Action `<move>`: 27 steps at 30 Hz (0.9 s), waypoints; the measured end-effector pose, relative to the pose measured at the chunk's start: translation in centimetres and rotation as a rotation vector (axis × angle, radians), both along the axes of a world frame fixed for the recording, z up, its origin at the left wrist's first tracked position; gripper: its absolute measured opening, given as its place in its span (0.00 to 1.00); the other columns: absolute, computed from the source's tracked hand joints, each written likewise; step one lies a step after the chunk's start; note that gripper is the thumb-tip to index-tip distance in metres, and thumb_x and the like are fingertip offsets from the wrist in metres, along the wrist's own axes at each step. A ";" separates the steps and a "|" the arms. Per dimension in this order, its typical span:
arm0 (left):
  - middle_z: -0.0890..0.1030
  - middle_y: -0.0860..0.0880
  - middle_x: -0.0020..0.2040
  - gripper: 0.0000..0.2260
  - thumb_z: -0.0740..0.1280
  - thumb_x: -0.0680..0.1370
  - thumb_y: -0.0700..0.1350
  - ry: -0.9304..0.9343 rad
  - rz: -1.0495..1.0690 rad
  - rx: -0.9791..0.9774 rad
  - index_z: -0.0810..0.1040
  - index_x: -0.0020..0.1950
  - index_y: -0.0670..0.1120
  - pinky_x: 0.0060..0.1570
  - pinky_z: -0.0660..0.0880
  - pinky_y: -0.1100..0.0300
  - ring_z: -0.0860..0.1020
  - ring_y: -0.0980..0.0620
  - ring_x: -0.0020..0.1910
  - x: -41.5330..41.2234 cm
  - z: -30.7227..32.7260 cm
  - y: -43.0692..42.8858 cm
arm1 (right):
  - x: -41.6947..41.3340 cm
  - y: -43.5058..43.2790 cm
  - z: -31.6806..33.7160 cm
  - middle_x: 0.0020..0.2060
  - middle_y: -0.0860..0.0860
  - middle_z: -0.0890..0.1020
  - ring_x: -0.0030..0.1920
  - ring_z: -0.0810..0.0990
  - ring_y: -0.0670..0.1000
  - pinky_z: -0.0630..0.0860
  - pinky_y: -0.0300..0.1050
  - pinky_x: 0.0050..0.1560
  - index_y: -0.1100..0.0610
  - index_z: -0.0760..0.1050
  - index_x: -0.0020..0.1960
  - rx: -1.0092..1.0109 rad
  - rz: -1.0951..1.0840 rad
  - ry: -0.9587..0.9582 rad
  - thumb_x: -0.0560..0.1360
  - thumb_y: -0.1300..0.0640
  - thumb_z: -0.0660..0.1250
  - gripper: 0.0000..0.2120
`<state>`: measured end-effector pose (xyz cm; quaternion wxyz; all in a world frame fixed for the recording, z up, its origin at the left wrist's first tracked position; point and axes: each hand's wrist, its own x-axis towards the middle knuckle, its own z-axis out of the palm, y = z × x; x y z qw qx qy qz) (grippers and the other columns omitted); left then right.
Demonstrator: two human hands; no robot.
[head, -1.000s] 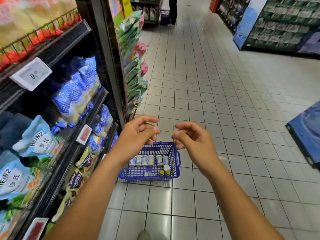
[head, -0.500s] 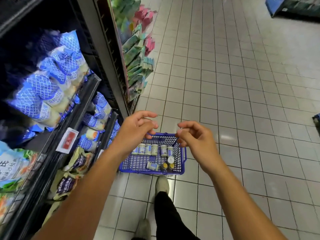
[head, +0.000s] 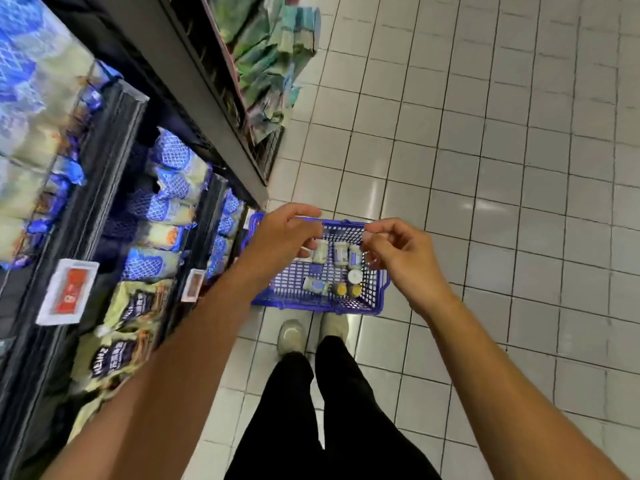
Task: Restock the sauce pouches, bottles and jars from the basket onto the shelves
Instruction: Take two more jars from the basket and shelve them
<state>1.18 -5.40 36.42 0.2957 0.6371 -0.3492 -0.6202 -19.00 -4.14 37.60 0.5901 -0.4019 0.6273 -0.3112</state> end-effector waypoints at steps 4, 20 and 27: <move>0.84 0.53 0.36 0.06 0.68 0.77 0.42 -0.026 -0.028 0.072 0.79 0.51 0.51 0.32 0.77 0.65 0.80 0.58 0.33 -0.1 -5.1 -1.4 | -0.2 -0.5 -5.5 0.34 0.48 0.83 0.33 0.82 0.42 0.77 0.34 0.32 0.57 0.79 0.48 0.088 -0.025 0.011 0.78 0.64 0.69 0.04; 0.77 0.47 0.44 0.06 0.66 0.79 0.40 -0.204 -0.116 0.408 0.76 0.47 0.52 0.38 0.77 0.55 0.75 0.49 0.40 -1.2 -36.6 -2.1 | -0.4 -2.4 -36.0 0.40 0.52 0.79 0.27 0.79 0.44 0.77 0.45 0.33 0.60 0.71 0.60 0.437 -0.003 0.144 0.78 0.60 0.69 0.13; 0.78 0.47 0.54 0.06 0.66 0.78 0.42 -0.273 -0.161 0.415 0.76 0.54 0.50 0.49 0.79 0.52 0.79 0.47 0.48 -1.7 -49.3 -3.0 | 0.2 -3.3 -48.8 0.39 0.58 0.76 0.40 0.77 0.59 0.76 0.58 0.40 0.63 0.70 0.58 0.479 0.024 0.221 0.78 0.62 0.69 0.12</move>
